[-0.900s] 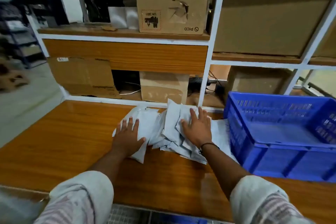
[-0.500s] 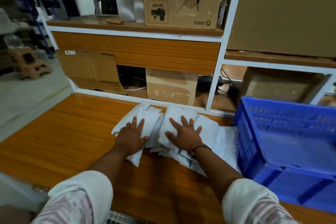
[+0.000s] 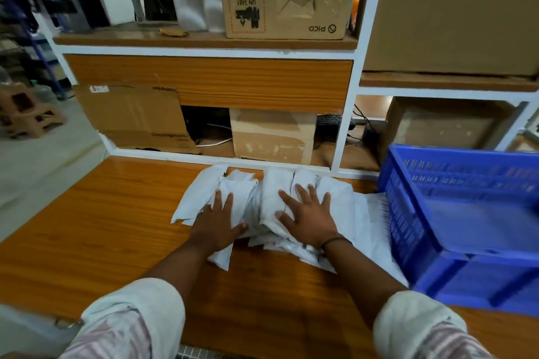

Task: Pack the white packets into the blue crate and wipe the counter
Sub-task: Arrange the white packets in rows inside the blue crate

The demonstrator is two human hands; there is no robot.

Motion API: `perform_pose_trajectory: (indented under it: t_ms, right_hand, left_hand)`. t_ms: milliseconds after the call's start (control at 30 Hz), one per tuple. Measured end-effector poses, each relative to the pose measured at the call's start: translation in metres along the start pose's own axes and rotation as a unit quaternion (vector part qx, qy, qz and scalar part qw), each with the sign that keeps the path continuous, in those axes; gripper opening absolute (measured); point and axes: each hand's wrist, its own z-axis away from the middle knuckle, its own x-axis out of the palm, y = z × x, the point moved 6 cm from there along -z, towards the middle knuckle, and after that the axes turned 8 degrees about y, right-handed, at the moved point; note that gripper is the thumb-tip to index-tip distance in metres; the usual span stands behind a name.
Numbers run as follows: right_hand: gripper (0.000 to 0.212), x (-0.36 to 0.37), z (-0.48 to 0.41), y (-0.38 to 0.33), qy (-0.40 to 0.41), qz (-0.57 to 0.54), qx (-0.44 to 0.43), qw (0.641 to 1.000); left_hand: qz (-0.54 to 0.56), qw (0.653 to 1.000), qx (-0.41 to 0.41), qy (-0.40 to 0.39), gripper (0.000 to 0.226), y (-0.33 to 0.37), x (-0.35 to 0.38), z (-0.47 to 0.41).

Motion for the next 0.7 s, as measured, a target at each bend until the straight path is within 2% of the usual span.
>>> perform_pose_trajectory:
  t_ms: [100,167,233,367,700]
  right_hand:
    - [0.070,-0.015,0.014,0.027,0.075,-0.025,0.148,0.986]
    - [0.073,-0.013,0.024,0.045,0.068,-0.022,0.236,0.969]
    - [0.074,-0.007,0.032,0.056,0.037,-0.015,0.275,0.961]
    - [0.071,0.001,0.040,0.058,0.017,-0.015,0.279,0.960]
    - [0.060,-0.006,0.035,0.045,0.019,0.037,0.245,0.969]
  left_hand:
    - [-0.009,1.000,0.008,-0.001,0.101,0.000,0.000,-0.004]
    - [-0.025,1.000,0.008,0.001,0.097,0.001,-0.001,-0.007]
    - [-0.033,0.999,0.007,0.002,0.093,0.001,-0.002,-0.008]
    - [-0.010,1.000,0.000,0.009,0.086,0.002,-0.011,-0.012]
    - [0.022,0.994,-0.004,0.111,0.073,0.013,-0.074,-0.039]
